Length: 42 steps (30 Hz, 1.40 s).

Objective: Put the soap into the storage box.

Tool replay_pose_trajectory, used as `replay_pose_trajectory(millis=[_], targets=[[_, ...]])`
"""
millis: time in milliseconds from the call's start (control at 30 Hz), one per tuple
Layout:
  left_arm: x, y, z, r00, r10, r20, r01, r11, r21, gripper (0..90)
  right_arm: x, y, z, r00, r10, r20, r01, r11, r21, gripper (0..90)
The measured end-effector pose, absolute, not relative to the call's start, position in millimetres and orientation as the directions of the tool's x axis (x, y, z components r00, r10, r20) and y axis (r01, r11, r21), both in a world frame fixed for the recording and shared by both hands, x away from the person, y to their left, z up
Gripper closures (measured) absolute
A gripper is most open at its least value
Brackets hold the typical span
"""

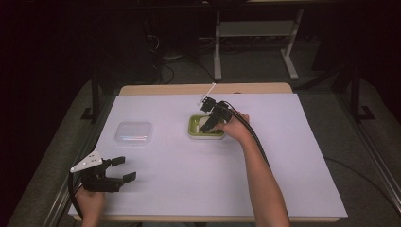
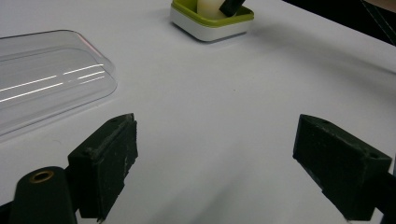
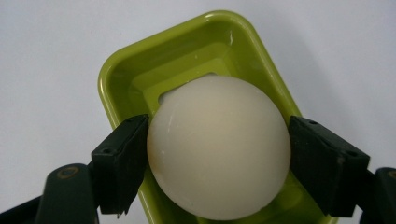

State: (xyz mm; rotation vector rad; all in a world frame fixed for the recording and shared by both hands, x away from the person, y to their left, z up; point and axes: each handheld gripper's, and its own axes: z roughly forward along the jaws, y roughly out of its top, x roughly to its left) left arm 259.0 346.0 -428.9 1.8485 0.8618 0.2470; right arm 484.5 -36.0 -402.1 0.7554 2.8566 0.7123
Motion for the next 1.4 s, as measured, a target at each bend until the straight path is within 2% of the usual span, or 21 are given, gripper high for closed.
replay_pose_trajectory(millis=[67,200,367,1100,1400], targets=[[259.0,346.0,-428.9,0.721,0.660,-0.213,0.447,-0.208,0.870,13.3,484.0,-35.9,-401.4,-0.870,0.492,0.019,0.443,0.765,0.468,22.3],[258.6,345.3,-428.8,0.720,0.659,-0.215,0.446,-0.204,0.871,13.3,482.3,-39.0,-393.9,-0.871,0.491,0.021,0.433,0.746,0.506,28.1],[258.7,345.2,-428.7,0.720,0.660,-0.214,0.446,-0.204,0.871,13.3,480.9,-41.9,-392.5,-0.869,0.494,0.029,0.439,0.743,0.505,29.6],[258.6,345.2,-428.3,0.721,0.661,-0.206,0.445,-0.214,0.870,13.2,467.6,-57.9,-376.8,-0.880,0.470,0.075,0.439,0.741,0.508,27.0],[258.4,345.0,-428.4,0.719,0.662,-0.209,0.446,-0.209,0.870,13.3,458.5,-63.4,-372.0,-0.883,0.463,0.082,0.430,0.724,0.540,27.2]])
